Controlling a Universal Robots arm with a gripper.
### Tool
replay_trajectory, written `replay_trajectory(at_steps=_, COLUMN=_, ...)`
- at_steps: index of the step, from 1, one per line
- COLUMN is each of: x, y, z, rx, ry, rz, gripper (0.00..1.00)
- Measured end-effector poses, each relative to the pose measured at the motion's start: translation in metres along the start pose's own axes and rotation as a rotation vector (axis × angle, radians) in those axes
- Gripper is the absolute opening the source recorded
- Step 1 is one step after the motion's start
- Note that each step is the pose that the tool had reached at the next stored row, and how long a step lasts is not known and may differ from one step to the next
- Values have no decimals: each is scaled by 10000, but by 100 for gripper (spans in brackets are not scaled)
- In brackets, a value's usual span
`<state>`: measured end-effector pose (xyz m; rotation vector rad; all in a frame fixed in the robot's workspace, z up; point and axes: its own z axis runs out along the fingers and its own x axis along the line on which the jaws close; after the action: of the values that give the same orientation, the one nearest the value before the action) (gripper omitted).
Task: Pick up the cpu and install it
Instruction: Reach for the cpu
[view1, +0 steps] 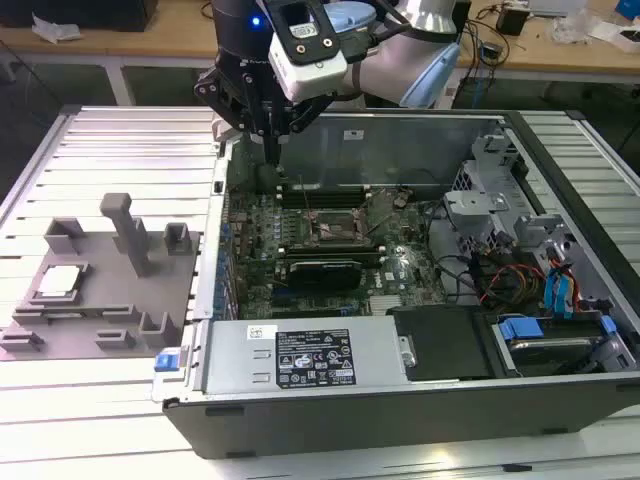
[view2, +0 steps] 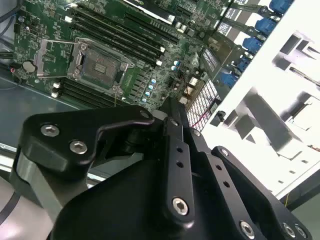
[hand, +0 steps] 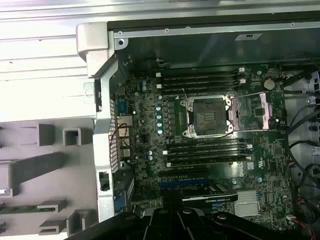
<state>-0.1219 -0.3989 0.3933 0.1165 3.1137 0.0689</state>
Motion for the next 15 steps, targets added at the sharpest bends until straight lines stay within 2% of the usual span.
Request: replay_trajectory(at_steps=15, x=24, y=1, z=-1, rx=0, ry=0, rz=1, gripper=11)
